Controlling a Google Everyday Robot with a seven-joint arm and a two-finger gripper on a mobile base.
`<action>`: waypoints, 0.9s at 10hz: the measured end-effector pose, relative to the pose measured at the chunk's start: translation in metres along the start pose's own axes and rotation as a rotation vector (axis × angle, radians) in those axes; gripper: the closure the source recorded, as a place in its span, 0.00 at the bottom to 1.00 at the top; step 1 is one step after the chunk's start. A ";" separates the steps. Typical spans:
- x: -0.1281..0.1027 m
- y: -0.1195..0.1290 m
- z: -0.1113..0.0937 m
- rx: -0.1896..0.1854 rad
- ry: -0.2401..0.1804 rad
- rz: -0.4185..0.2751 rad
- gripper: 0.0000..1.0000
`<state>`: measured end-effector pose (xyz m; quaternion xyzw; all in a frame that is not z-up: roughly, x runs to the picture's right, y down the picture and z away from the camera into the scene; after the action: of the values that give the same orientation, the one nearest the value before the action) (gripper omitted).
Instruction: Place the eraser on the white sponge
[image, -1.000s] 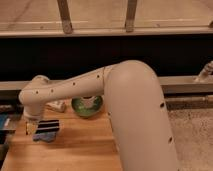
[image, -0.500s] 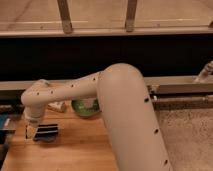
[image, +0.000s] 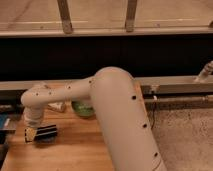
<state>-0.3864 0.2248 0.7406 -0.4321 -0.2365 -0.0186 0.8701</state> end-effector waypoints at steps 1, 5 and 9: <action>-0.003 0.001 0.000 0.003 -0.012 -0.014 0.74; -0.004 0.002 0.001 0.003 -0.014 -0.019 0.43; -0.005 0.002 0.001 0.002 -0.014 -0.020 0.20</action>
<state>-0.3910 0.2263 0.7372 -0.4291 -0.2469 -0.0242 0.8685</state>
